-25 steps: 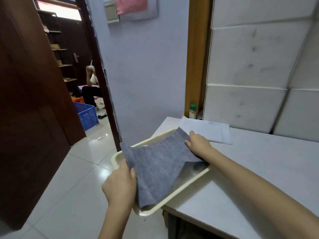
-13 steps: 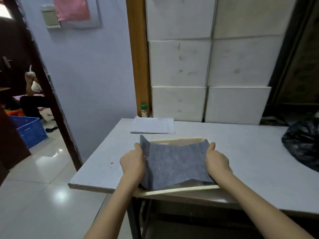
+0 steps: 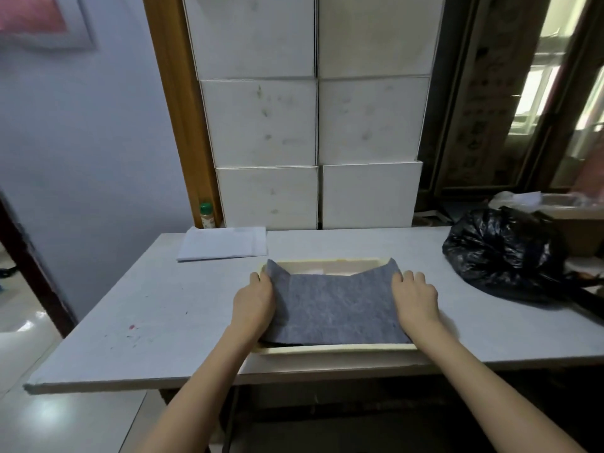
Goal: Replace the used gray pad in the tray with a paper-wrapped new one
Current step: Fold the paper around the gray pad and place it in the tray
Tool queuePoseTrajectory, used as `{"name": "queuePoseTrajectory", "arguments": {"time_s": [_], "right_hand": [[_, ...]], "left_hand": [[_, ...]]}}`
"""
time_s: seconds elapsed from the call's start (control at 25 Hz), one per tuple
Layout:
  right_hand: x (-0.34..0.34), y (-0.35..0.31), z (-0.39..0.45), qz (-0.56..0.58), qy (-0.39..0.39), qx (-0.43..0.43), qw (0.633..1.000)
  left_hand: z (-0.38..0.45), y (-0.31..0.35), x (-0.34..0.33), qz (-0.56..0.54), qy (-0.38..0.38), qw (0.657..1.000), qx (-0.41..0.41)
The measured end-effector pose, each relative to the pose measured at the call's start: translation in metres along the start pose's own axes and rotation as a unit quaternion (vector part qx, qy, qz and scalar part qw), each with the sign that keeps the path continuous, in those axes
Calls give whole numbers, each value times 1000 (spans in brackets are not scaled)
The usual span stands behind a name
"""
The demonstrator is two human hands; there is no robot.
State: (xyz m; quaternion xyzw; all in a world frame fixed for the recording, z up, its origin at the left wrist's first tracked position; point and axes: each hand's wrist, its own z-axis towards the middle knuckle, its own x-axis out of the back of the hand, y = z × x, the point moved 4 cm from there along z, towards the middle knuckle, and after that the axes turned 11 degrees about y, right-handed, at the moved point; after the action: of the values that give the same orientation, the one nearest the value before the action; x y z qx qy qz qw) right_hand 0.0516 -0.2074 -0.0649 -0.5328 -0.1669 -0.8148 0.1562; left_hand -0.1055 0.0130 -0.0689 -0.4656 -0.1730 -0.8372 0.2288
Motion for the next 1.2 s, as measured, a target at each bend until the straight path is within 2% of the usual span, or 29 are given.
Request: {"name": "queuePoseTrajectory", "arguments": {"time_s": [0.08,0.16,0.24,0.36,0.4,0.48,0.52,0.6,0.72,0.8,0.84,0.92,1.0,1.2], "right_hand": [[-3,1,2,30,64,22,997],[-11,-4,8,47,90,59,993],[-9,-10,13,39,81,60,994],[4,-20,19,10,74,86,994],[4,-29,22,34,59,118,991],[-3,-60,18,58,-28,240,969],[-7,-76,13,71,-79,282,954],[-22,-93,10,117,-127,310,935],[-30,-90,19,139,-99,259,951],[-31,-76,26,87,-34,174,980],[-33,-69,27,83,-30,126,988],[-42,-60,26,119,-96,67,986],[-49,-57,22,146,-159,55,975],[-46,-57,23,101,-195,86,972]], "left_hand": [[-2,4,1,36,3,999,-13],[-3,7,5,89,8,996,-22],[-4,7,10,130,-27,991,-3],[10,15,9,183,-38,979,-79],[13,22,3,156,-64,979,-118],[12,38,-14,80,-148,972,-166],[11,42,-25,63,-184,967,-167],[9,41,-41,33,-211,969,-125],[9,32,-53,-20,-230,971,-65],[9,31,-54,-42,-233,970,-49],[10,30,-54,-43,-233,971,-44],[11,28,-55,-40,-235,970,-39],[12,28,-57,-24,-235,971,-42],[15,22,-52,6,-236,969,-75]]}}
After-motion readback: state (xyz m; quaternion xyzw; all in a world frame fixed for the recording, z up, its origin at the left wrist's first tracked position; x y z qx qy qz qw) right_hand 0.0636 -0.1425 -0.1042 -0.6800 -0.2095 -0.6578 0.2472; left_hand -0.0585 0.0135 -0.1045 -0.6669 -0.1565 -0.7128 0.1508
